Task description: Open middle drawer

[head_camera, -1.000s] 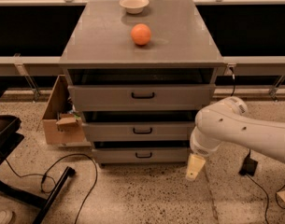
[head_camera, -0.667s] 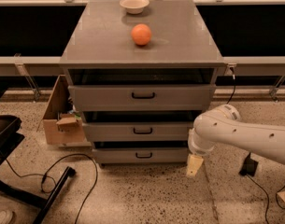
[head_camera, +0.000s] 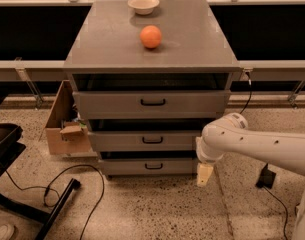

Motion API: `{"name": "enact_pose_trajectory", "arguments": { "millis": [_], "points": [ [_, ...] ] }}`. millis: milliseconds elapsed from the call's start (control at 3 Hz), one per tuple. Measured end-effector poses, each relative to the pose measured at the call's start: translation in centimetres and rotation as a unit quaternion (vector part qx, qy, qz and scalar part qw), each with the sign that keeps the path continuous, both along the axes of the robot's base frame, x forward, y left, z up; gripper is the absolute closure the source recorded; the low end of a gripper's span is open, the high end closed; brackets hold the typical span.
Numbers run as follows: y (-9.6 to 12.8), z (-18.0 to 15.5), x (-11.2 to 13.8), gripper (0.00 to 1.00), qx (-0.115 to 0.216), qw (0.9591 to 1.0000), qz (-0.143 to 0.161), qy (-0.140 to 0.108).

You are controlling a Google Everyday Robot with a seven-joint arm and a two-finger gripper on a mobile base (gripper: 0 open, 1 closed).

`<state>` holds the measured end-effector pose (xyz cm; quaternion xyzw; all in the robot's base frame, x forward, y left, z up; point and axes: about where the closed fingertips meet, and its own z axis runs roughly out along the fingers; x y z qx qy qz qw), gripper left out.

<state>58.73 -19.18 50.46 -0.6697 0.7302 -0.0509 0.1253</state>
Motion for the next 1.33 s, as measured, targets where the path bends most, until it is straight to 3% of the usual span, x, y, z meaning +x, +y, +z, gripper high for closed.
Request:
{"name": "enact_pose_trajectory", "arguments": {
  "millis": [333, 1000, 1333],
  "points": [
    [1.7, -1.5, 2.8, 0.0, -0.005, 0.999, 0.038, -0.021],
    [3.5, -5.2, 10.8, 0.0, -0.027, 0.9927, 0.106, -0.051],
    [3.2, -5.9, 13.5, 0.0, -0.037, 0.9918, 0.111, -0.052]
  ]
}}
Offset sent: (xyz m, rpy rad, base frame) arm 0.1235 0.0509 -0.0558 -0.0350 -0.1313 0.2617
